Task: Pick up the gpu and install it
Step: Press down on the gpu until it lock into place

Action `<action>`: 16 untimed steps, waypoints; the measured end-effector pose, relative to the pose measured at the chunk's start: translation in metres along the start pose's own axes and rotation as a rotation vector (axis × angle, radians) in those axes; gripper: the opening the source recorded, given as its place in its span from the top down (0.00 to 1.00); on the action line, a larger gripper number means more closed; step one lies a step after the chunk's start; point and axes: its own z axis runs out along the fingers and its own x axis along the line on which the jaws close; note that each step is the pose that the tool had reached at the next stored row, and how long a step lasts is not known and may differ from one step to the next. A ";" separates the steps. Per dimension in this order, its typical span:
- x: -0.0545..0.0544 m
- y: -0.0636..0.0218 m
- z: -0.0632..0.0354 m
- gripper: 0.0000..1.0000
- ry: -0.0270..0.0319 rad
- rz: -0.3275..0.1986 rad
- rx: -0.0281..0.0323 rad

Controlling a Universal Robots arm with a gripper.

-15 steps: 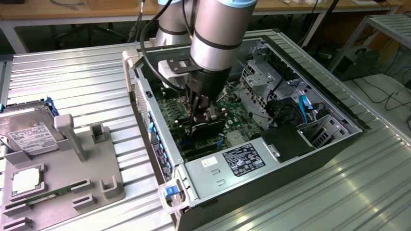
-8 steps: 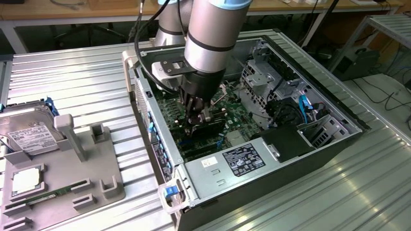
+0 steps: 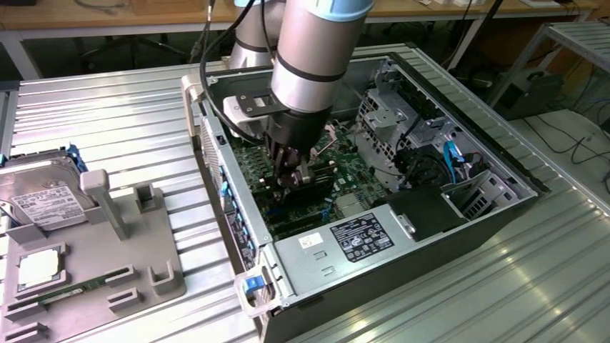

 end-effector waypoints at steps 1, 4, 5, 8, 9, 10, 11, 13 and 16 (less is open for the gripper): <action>0.000 0.0002 -0.0014 0.89 -0.0009 0.000 -0.0023; -0.001 0.0012 -0.0160 0.89 -0.0003 0.000 -0.0047; -0.001 0.0014 -0.0184 0.89 -0.0006 0.000 -0.0051; -0.001 0.0015 -0.0190 0.89 -0.0004 0.000 -0.0074; -0.001 0.0016 -0.0191 0.89 -0.0003 0.000 -0.0097; -0.001 0.0016 -0.0189 0.89 -0.0005 0.000 -0.0131; -0.001 0.0017 -0.0188 0.89 -0.0005 0.000 -0.0175; -0.001 0.0024 -0.0184 0.89 -0.0006 0.000 -0.0252; -0.001 0.0055 -0.0171 0.89 -0.0002 -0.003 -0.0274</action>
